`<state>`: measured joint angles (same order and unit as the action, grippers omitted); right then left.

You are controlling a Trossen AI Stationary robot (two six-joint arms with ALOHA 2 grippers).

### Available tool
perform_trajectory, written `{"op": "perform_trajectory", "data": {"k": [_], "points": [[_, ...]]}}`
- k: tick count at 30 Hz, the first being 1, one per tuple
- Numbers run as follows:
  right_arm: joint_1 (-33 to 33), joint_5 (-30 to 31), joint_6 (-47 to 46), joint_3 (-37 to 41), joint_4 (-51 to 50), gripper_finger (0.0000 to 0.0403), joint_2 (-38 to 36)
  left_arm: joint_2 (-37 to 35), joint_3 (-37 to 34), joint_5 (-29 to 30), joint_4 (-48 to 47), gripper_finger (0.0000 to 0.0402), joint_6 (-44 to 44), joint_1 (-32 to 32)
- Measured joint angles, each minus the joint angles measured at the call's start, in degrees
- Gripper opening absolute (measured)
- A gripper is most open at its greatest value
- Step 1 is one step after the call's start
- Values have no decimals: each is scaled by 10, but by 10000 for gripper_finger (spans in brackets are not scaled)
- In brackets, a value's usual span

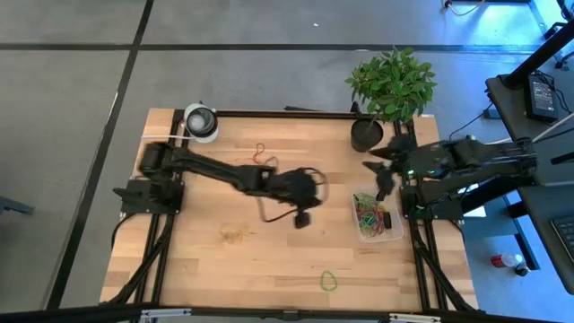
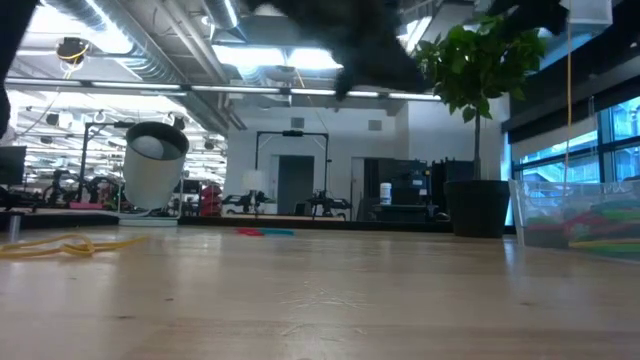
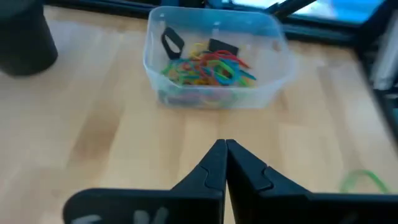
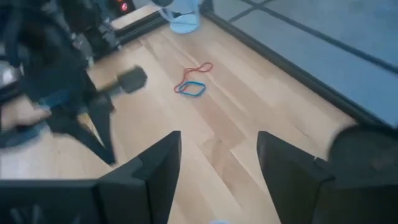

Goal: Pick and place rubber bands into bin
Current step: Put the blue rubber band into the transparent bin

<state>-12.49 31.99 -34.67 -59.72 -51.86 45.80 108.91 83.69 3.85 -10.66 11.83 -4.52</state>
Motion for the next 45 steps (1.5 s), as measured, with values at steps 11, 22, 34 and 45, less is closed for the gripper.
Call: {"op": "perform_trajectory", "data": {"k": [11,22,34,45], "points": [[22,-7,154,-44,311,213,301,-304,-428,13,254,2,102,-42],[163,-156,-14,-319,185,213,634,-555,-594,15,243,2,65,-75],[231,-226,-85,-514,39,213,866,-779,-730,-24,221,1,50,-74],[264,-239,-103,-536,37,200,925,-854,-755,-26,184,3,48,-74]]}}
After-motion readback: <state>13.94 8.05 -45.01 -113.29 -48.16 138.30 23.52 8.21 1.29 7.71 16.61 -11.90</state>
